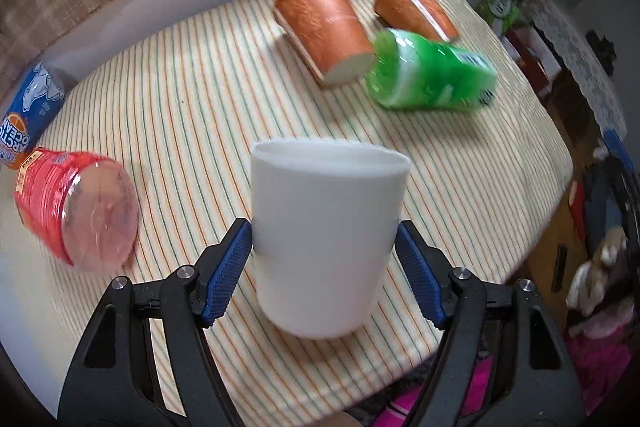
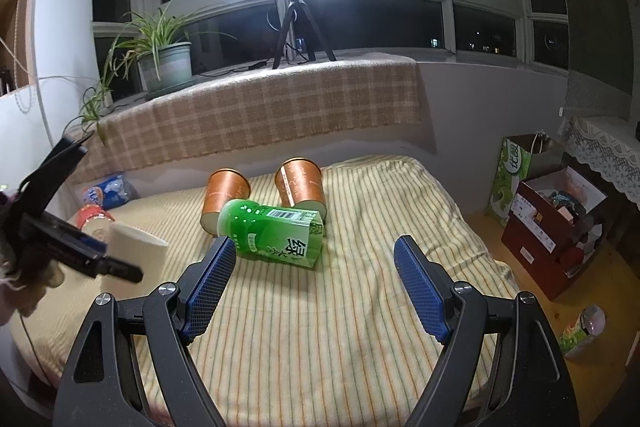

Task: Flip cup upright
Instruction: 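Lift the white cup with the left tool and rotate it upright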

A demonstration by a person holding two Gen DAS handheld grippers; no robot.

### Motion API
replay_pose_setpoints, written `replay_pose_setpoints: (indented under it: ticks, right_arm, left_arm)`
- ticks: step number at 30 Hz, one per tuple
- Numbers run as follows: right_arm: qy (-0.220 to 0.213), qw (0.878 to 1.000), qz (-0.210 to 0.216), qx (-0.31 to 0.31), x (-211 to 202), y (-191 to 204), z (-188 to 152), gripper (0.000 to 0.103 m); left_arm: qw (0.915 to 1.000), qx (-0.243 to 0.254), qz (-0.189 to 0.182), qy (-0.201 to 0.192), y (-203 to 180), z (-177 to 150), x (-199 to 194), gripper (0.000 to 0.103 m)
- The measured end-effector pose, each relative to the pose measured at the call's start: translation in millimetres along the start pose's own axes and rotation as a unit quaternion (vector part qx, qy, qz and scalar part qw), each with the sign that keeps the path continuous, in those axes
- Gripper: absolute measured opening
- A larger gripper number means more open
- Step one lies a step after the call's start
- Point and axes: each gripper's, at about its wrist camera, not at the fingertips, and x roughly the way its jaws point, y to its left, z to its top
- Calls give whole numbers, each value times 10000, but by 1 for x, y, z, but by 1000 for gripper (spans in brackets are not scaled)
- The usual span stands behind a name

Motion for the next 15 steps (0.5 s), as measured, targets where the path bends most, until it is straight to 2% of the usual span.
replay_pose_setpoints:
  ticks: [7, 15]
  right_arm:
    - [188, 9998, 33, -69, 9, 5, -3, 81]
    - [453, 9985, 274, -117, 20, 25, -2, 81]
  left_arm:
    - [9993, -349, -51, -148, 21, 5, 11, 75]
    - [9973, -623, -185, -347, 40, -4, -1, 75]
